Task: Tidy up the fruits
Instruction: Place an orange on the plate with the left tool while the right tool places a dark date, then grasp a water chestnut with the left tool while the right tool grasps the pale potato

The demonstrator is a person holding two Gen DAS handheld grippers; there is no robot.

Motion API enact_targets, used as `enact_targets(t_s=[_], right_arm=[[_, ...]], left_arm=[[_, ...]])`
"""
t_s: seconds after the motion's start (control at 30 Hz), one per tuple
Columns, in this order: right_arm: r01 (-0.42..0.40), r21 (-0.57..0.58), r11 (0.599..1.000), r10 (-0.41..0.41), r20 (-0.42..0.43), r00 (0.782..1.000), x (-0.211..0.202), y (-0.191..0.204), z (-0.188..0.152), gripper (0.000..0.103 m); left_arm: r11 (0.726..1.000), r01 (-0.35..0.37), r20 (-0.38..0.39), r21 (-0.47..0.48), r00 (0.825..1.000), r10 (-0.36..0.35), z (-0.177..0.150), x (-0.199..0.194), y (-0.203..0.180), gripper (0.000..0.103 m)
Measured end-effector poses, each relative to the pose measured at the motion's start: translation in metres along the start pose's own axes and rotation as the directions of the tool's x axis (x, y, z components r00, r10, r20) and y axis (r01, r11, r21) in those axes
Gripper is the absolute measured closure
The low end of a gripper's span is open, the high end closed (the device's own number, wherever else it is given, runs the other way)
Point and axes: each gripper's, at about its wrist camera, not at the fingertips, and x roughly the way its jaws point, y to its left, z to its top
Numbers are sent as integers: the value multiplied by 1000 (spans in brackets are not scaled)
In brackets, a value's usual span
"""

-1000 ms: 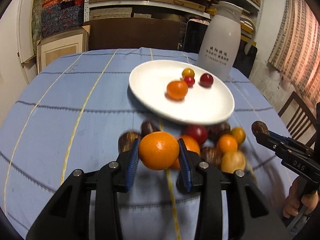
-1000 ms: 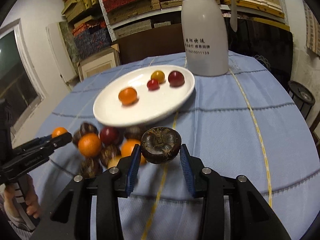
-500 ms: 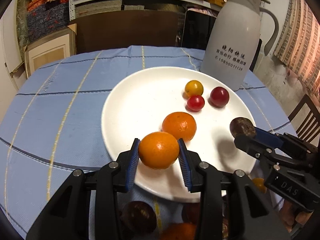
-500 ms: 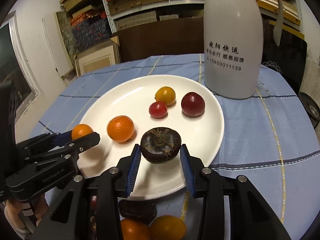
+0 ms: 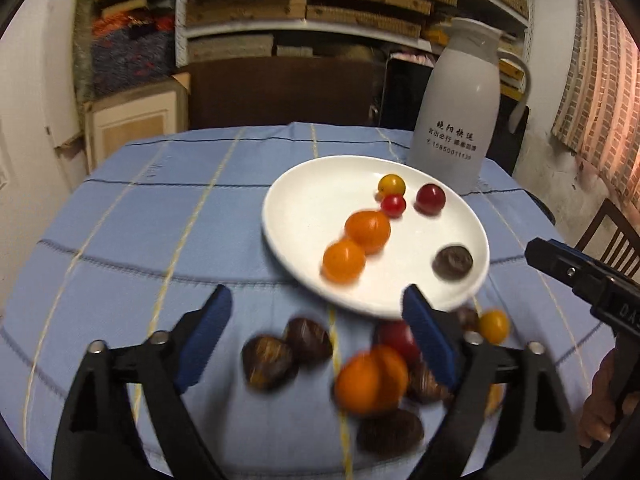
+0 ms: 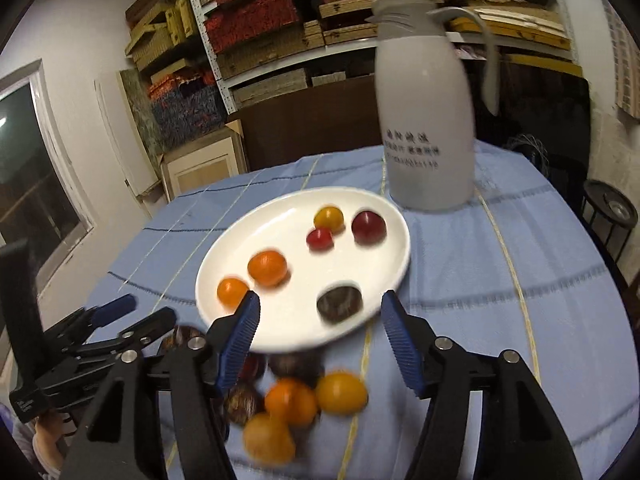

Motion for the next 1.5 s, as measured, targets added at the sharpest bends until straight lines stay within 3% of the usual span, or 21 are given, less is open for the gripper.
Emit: enact_targets(t_s=[0.1,0.2,0.3,0.57,0.97,1.23,1.4,1.47,1.5], right_arm=[[12,6,1000,-12,-29,1000,-9,-4,-30,33],[29,4,1000,-29,-70,997,-15,-4,-52,21],[39,-22,999,-40,-60,997,-25,3,-66,18],[54,-148,988,-70,-107,992,-20,26,-91,17],[6,-148,989,-31,-166,986,-1,35,-90,17],[-35,-134,990,7,-205,979,12,42,-89,33],[-42,-107,993,17,-221,975,19,40,-86,36],[-49,-99,994,25,-237,971,23,39,-86,46],[-46,-96,994,22,-239,971,24,38,-86,55]], left_arm=[[998,-69,-6,14,998,69,-31,-16,-1,7],[995,-92,-43,47,995,94,-53,-21,-5,6],[990,-117,-44,74,992,120,-68,-29,-9,5],[991,-113,-91,78,989,120,-77,-25,-8,5],[992,-118,-136,-42,984,112,-73,-23,17,5],[992,-121,-141,-22,983,117,-73,-21,10,5],[992,-127,-143,5,982,126,-74,-19,5,5],[992,-124,-147,10,981,124,-74,-17,4,5],[992,-122,-149,12,981,123,-75,-17,3,5]])
